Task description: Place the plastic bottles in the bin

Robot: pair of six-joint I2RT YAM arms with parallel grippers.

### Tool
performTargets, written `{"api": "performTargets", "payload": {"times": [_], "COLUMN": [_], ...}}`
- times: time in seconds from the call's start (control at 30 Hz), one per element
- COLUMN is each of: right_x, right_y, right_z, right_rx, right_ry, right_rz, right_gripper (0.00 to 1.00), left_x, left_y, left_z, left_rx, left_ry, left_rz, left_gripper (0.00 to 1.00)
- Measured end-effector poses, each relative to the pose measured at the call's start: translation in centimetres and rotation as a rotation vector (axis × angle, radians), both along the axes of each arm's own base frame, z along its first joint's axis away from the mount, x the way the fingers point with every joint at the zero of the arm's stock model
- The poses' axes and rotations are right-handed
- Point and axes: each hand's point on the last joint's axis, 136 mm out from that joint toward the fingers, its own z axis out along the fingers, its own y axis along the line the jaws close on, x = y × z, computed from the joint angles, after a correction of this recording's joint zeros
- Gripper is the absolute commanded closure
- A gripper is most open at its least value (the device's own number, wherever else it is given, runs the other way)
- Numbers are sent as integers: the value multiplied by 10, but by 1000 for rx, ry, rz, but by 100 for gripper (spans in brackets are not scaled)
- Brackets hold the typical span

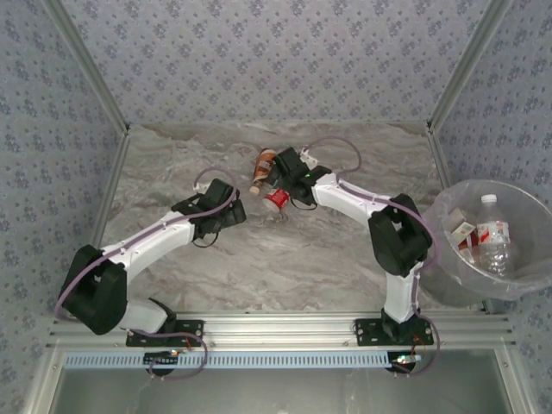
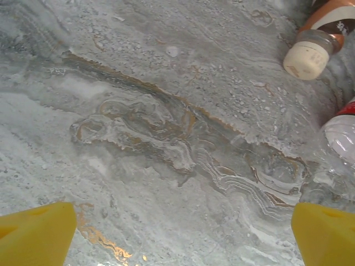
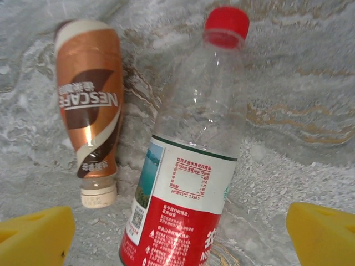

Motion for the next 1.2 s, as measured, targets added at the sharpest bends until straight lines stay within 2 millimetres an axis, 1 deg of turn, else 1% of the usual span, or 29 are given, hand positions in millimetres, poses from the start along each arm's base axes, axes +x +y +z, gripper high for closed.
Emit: {"api": "performTargets", "payload": {"times": [0.13,0.3,0.5,0.73,0.83,0.93,1.07,1.2], "right_x": [1,2,1,-4,-7,-7,-10,-9], "right_y": [6,13,11,0,-5,-8,-11,-18], "right_z": [-20,-37,-52,-57,-58,-59,-63,-69], "right_rx": [-12,-27,-70,-161,-208,-239,-255,-227], "right_ry": [37,65,87,102,108,107,120,154], "right_rz": [-12,-16,-24,10,31,51,68,69], "right_gripper": [0,2,4,2,7,7,8,11], "left_x": [-1,-1,-2,-4,-4,-5,-6,-6], "left_y": [3,3,4,5,5,6,7,7], "left_z": [-3,-3,-5,-7,-7,-9,-11,-11], "left_rx": [6,6,5,7,3,2,4,4], "left_ry": [4,4,8,14,14,17,21,22], "left_rz": [12,13,19,23,28,32,35,34], "left_gripper": [0,1,1,1,1,1,1,1]}}
